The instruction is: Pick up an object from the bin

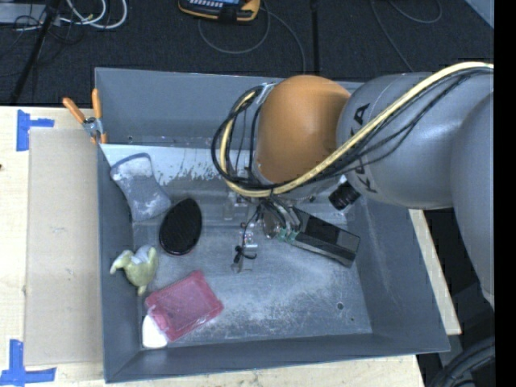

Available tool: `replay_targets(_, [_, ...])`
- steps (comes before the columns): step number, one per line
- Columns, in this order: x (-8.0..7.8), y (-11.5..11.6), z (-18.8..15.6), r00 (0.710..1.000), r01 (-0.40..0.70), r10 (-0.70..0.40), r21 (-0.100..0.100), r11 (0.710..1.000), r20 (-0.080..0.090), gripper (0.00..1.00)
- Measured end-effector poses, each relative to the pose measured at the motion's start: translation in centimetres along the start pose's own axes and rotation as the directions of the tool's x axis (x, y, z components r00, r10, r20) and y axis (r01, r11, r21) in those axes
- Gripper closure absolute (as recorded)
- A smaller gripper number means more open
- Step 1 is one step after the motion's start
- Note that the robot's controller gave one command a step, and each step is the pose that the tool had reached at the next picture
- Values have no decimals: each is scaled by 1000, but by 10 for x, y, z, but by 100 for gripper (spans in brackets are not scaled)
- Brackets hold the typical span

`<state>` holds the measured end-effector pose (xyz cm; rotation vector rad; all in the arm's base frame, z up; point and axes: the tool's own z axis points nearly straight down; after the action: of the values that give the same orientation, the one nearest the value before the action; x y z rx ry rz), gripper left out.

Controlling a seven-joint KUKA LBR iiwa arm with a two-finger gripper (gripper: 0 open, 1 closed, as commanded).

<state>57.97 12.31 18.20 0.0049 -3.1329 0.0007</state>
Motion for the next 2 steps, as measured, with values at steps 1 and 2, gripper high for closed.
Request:
replay_targets(1, [-1, -1, -5, 1000, -2, 2, -1, 1000, 7, 0])
replay_targets(2, [-13, 37, 33, 998, 61, -61, 0, 998, 11, 0])
